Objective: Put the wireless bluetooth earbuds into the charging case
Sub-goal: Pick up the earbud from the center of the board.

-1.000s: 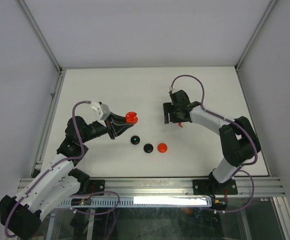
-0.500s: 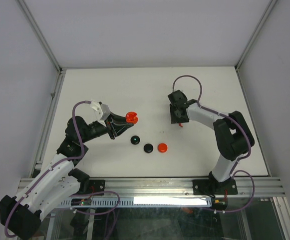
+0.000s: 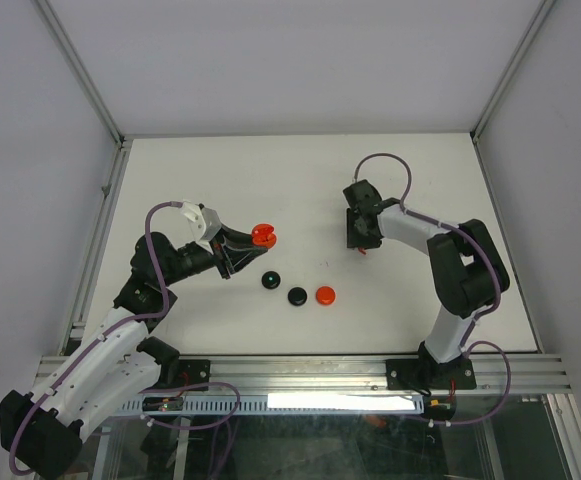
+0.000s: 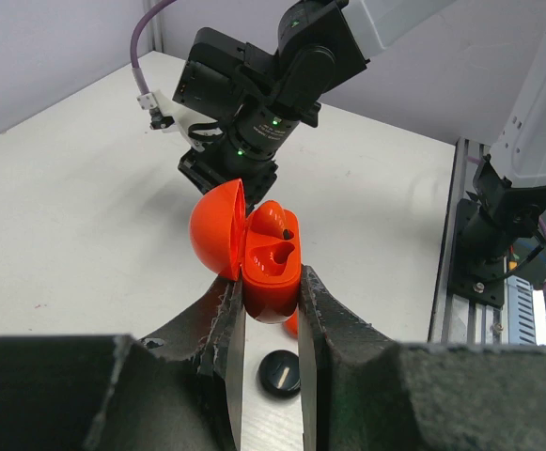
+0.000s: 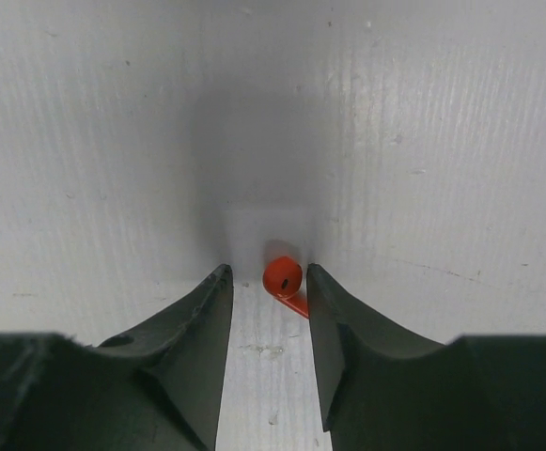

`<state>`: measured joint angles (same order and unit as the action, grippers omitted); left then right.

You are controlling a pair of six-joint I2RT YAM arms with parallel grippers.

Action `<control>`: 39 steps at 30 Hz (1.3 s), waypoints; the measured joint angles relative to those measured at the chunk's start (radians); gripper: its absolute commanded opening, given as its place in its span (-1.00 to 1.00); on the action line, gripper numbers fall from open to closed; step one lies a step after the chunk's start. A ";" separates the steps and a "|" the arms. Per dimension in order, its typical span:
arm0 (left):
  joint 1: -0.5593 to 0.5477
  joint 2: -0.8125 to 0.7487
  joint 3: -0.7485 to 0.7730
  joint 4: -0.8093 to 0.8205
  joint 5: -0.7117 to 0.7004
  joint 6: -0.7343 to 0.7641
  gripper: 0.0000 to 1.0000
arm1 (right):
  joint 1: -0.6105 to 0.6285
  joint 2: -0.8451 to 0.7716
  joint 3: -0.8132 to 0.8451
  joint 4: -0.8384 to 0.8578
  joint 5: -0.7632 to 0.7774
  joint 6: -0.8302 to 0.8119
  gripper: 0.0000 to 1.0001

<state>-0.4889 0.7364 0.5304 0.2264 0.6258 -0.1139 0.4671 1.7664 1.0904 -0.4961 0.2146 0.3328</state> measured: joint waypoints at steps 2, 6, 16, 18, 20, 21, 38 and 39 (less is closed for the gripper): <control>0.000 0.000 0.000 0.000 0.000 0.000 -1.00 | -0.010 -0.001 -0.003 0.004 -0.019 0.007 -0.27; 0.000 0.000 0.000 0.000 0.001 0.000 -1.00 | -0.018 -0.001 -0.003 0.005 -0.033 0.013 -0.44; 0.000 0.004 0.000 -0.001 0.003 0.000 -1.00 | -0.021 -0.026 -0.034 0.028 -0.047 0.030 -0.67; 0.000 0.005 0.000 -0.001 0.003 0.000 -1.00 | -0.019 -0.051 -0.062 0.033 -0.061 0.035 -0.68; 0.000 0.006 0.000 0.000 0.004 0.000 -1.00 | -0.012 -0.080 -0.086 0.029 -0.070 0.040 -0.70; 0.000 0.007 0.000 0.000 0.004 0.000 -1.00 | -0.007 -0.095 -0.093 0.027 -0.073 0.043 -0.70; 0.000 -0.006 -0.026 0.090 0.011 0.000 -1.00 | 0.167 -0.554 -0.120 0.148 -0.169 0.120 -0.76; 0.000 -0.010 -0.031 0.097 0.011 0.000 -1.00 | 0.183 -0.566 -0.119 0.161 -0.174 0.126 -0.76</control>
<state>-0.4889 0.7269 0.4999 0.3229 0.6373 -0.1139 0.6498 1.1999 0.9710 -0.3347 0.0410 0.4583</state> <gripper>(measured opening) 0.219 0.202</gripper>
